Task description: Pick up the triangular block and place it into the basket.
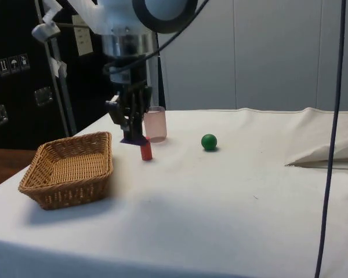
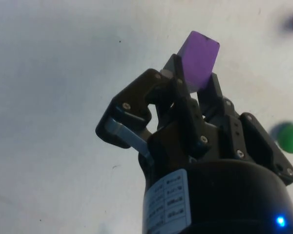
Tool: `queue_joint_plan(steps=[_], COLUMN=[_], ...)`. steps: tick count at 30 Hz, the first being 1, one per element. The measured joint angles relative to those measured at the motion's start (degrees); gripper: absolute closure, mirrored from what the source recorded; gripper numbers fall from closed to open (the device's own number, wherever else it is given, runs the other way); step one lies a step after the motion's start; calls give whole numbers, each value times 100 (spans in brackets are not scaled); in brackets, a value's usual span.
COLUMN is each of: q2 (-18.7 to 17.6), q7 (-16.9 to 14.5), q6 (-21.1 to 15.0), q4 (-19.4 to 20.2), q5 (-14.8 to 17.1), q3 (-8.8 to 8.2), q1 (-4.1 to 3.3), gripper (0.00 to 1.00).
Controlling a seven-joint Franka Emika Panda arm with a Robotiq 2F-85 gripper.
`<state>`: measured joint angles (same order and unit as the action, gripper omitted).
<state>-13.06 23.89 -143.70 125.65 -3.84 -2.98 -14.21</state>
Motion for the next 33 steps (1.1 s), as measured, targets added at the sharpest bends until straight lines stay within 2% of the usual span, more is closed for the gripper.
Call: queue_joint_plan(steps=[14, 21, 33], q2=[-407, -814, -1432], q7=[-6, -17, -40], q6=[367, 453, 464], q4=[-900, -1501, -2240], q5=[0, 0, 0], q3=[-6, -23, -80], q1=[23, 34, 46], gripper=[67, 67, 67])
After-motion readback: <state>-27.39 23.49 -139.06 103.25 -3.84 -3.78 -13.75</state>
